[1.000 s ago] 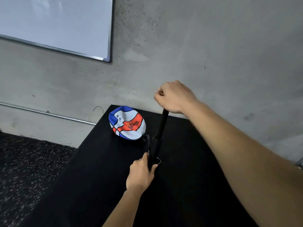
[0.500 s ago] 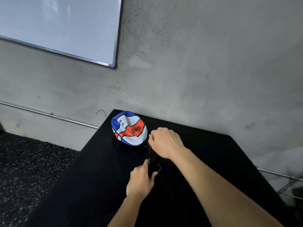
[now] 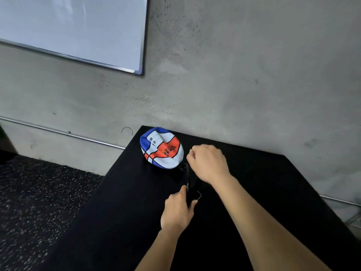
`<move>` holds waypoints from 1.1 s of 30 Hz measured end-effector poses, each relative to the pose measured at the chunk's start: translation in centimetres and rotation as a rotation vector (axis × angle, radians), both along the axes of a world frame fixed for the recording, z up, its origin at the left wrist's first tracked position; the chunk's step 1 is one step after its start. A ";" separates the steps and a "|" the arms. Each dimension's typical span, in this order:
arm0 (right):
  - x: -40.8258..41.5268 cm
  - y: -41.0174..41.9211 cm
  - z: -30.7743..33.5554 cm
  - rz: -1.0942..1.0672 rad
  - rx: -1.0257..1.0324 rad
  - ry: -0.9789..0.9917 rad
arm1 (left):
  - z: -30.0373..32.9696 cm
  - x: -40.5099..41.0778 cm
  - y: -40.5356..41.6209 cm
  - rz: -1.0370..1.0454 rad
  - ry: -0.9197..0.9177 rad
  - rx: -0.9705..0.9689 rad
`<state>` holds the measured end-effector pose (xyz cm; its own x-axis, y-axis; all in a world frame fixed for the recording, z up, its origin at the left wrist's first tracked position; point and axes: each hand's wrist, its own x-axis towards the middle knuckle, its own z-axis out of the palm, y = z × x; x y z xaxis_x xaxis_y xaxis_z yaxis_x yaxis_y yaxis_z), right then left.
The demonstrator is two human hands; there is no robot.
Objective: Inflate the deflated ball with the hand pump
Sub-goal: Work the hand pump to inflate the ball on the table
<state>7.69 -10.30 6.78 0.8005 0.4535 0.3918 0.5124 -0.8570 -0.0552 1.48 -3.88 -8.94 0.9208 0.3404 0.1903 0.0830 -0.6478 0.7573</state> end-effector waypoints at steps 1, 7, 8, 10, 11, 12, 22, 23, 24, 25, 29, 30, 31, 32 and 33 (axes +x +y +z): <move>-0.2 0.0 -0.6 0.001 -0.015 0.029 | 0.0 0.0 0.0 0.001 0.001 -0.001; -0.2 0.0 3.8 0.062 -0.118 0.058 | 0.6 -0.4 -0.2 0.013 -0.013 -0.009; 0.0 0.1 6.0 0.059 -0.099 0.012 | 0.5 -0.4 -0.2 0.012 -0.014 -0.006; 0.3 0.4 9.9 0.065 -0.028 -0.043 | 0.3 -0.1 -0.2 0.015 -0.019 -0.015; 0.4 0.6 10.8 0.075 -0.018 -0.050 | 0.2 -0.1 -0.2 0.016 -0.018 -0.020; 0.4 0.9 10.8 0.079 -0.021 -0.050 | 0.1 0.0 -0.2 0.017 -0.013 -0.020; -0.8 1.6 -0.6 0.025 -0.024 0.012 | -0.2 0.2 -0.1 0.047 0.019 -0.059; -1.0 1.6 -1.1 0.017 -0.030 0.036 | -0.2 0.2 -0.1 0.042 0.018 -0.050; -1.2 1.4 -1.3 0.014 -0.038 0.048 | -0.1 0.1 -0.1 0.037 0.016 -0.039; -1.3 1.2 -1.1 0.016 -0.055 0.061 | 0.0 0.1 -0.1 0.033 0.016 -0.032; -0.7 1.0 5.6 0.008 -0.049 -0.056 | 0.2 0.0 -0.1 0.014 0.010 -0.050; -0.4 1.1 7.9 0.005 -0.011 -0.108 | 0.2 0.1 0.0 0.012 0.008 -0.050; -0.2 1.4 9.6 0.008 0.008 -0.136 | 0.0 0.3 0.0 0.012 0.007 -0.052; -0.1 1.6 10.4 0.016 0.004 -0.139 | -0.1 0.3 0.0 0.016 0.007 -0.051; -0.2 1.9 10.2 0.020 -0.006 -0.120 | -0.3 0.4 0.0 0.021 0.012 -0.041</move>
<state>7.49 -8.41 16.95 0.7385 0.4720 0.4816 0.5324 -0.8464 0.0133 1.89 -3.84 -9.20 0.9157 0.3666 0.1646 0.1052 -0.6142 0.7821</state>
